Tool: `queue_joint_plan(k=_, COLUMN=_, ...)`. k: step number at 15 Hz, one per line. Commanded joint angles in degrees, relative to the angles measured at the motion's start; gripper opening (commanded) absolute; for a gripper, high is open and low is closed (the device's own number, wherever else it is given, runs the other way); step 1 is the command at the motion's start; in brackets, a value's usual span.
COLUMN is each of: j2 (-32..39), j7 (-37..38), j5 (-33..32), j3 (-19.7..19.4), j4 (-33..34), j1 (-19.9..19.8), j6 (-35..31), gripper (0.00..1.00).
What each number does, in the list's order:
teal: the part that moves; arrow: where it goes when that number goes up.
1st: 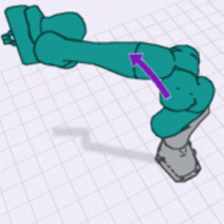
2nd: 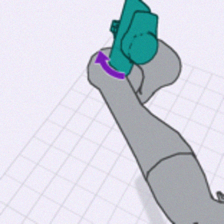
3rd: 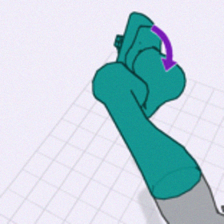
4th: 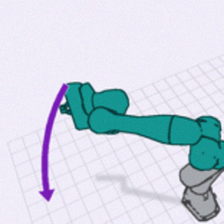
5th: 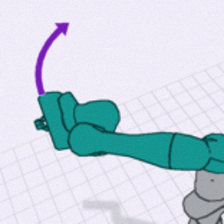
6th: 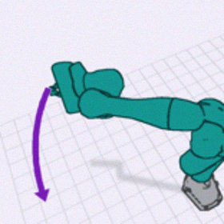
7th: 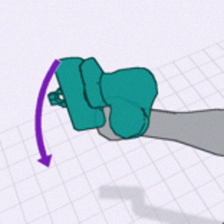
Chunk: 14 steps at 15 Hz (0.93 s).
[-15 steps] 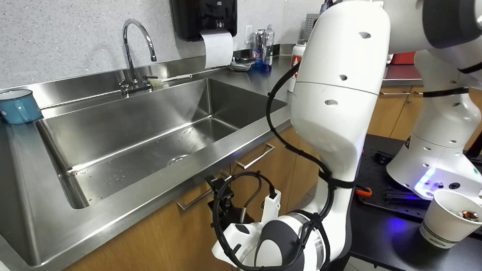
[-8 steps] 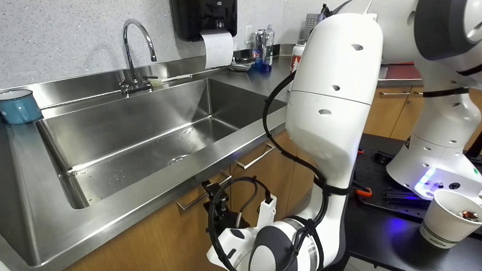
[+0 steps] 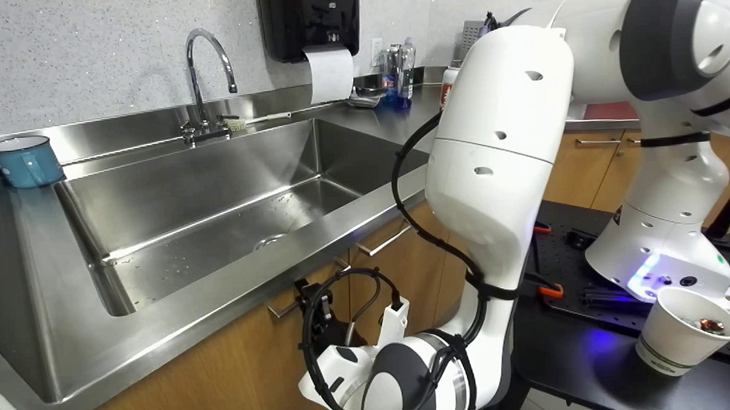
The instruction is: Open the door of the cabinet on the left
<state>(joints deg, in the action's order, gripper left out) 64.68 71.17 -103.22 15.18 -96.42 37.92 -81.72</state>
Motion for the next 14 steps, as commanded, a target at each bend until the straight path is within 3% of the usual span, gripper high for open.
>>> queue_joint_plan(k=1, j2=1.04, j7=0.55, j5=-0.7, j3=0.38, j4=1.75, j1=-0.39, j6=1.26, gripper=0.07)
queue_joint_plan(k=3, j2=1.05, j7=1.21, j5=-0.26, j3=0.66, j4=1.51, j1=-0.45, j6=1.3, gripper=0.0)
queue_joint_plan(k=14, j2=0.38, j7=0.93, j5=6.07, j3=6.74, j4=2.0, j1=2.74, j6=5.03, gripper=0.03)
